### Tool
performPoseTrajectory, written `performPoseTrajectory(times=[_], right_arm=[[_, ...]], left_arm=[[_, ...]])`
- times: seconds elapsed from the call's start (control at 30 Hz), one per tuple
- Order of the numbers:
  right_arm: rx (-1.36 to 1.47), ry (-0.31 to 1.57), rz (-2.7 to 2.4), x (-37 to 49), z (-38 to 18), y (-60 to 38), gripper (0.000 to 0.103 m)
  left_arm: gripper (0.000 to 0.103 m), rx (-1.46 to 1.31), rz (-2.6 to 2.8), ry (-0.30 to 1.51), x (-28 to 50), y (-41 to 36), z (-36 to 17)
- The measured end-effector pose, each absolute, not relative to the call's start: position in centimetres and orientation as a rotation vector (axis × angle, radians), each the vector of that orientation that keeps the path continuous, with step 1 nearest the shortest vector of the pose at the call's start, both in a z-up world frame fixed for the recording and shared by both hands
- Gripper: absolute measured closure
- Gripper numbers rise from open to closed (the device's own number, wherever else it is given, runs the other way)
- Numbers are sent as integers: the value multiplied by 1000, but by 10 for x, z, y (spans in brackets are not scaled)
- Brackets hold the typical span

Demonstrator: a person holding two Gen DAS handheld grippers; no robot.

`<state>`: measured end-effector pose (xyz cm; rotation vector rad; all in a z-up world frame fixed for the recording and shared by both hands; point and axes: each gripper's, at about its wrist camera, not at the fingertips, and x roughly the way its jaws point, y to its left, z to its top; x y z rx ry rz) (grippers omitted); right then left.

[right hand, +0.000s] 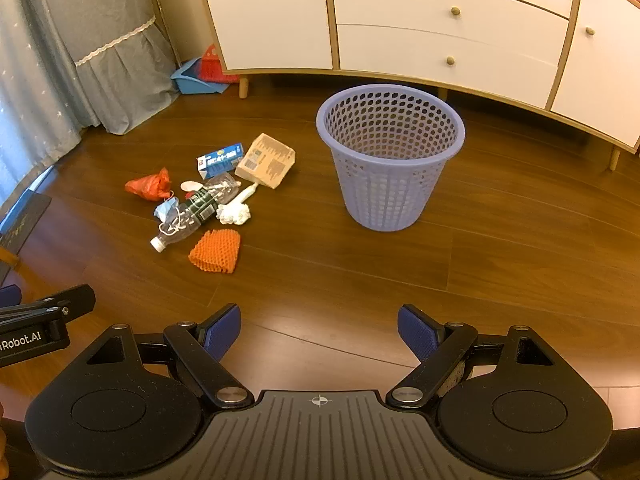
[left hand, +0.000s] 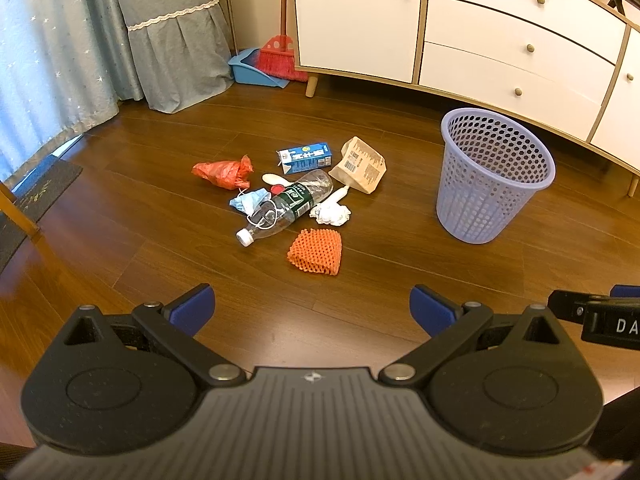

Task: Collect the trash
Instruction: 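Approach the lavender wastebasket with both tools open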

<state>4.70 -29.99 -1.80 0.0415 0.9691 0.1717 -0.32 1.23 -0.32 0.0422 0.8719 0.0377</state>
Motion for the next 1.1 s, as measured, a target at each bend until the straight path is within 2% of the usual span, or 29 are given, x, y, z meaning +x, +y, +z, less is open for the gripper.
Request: performPoseTrajectory(times=[1.1], right_arm=[[-7,980,224,66,-5,-280,20]], left_arm=[[1,4,56,866,19,22,13]])
